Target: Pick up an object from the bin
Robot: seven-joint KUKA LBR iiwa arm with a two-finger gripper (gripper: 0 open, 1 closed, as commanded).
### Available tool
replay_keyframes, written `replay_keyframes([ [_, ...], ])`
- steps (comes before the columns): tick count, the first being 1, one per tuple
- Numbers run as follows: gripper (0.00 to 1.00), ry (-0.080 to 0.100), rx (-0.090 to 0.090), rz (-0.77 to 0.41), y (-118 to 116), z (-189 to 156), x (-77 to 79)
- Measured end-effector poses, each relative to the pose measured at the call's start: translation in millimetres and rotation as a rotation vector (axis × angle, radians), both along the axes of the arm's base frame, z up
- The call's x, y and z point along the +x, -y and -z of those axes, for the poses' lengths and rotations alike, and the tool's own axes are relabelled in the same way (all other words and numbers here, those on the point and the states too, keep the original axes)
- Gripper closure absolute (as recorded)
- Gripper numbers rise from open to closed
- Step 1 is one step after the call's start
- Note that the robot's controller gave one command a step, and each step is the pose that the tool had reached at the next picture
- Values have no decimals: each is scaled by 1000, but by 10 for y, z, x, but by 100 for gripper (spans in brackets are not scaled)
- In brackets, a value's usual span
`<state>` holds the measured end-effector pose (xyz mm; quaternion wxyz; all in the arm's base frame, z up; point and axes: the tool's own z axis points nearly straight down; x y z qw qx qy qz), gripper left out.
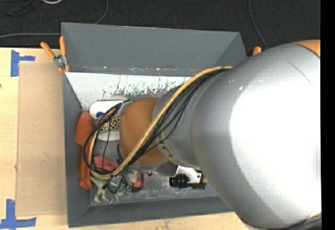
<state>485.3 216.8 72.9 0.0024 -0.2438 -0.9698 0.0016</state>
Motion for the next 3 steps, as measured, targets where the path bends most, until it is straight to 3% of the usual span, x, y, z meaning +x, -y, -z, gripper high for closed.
replay_keyframes([
  [1, 100, 0, 0, 0, 0, -1, 0],
  [3, 100, -10, -5, -1, 25, -536, -25],
])
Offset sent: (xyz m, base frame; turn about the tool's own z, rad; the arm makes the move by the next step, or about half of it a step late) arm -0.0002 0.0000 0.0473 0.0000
